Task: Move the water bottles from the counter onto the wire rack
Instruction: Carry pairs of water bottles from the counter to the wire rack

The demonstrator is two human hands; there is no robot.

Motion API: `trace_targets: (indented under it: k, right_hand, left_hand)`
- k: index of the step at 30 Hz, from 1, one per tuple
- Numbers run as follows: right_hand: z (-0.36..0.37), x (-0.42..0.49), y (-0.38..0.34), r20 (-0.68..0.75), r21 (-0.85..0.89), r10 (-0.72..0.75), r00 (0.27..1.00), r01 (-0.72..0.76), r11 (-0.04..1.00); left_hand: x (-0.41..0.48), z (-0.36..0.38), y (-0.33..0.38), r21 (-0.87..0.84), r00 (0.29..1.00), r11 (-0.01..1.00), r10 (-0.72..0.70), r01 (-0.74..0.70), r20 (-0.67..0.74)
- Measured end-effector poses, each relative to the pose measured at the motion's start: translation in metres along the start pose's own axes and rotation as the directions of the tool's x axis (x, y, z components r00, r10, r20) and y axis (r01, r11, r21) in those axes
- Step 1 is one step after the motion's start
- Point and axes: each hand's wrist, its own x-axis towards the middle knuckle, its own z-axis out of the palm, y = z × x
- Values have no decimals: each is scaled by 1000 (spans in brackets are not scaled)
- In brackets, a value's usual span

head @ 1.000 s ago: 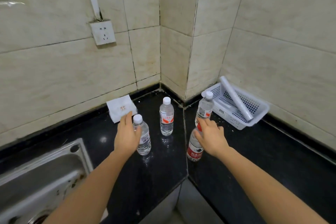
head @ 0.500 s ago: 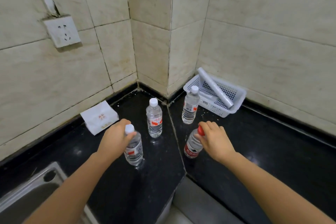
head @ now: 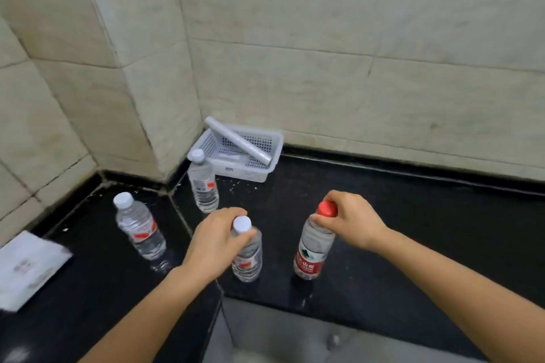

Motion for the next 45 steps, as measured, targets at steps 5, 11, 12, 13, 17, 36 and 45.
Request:
trace_targets:
  k: [5, 11, 12, 13, 17, 36, 45]
  right_hand:
    - [-78, -66, 82, -148, 18, 151, 977, -150, 988]
    - [-194, -160, 191, -332, 26, 226, 916, -231, 973]
    - [-213, -177, 210, -360, 20, 236, 903, -246, 969]
    - [-232, -194, 229, -387, 17, 249, 888, -263, 965]
    - [-303, -258, 301, -480, -29, 307, 821, -365, 930]
    - [-556, -436, 552, -820, 74, 424, 384, -663, 745]
    - [-646, -446, 669, -855, 101, 404, 326, -659, 745]
  left_hand:
    - [33, 79, 120, -88, 969, 970, 233, -226, 85]
    - [29, 178, 287, -183, 903, 894, 425, -408, 60]
    - [27, 194, 314, -211, 901, 886, 431, -413, 49]
    - [25, 211, 343, -243, 901, 878, 433, -412, 37]
    - [10, 278, 457, -376, 876, 818, 481, -435, 34]
    - [-5, 483, 874, -707, 587, 424, 810, -565, 17]
    - [33, 550, 1010, -705, 591, 388, 805, -594, -54]
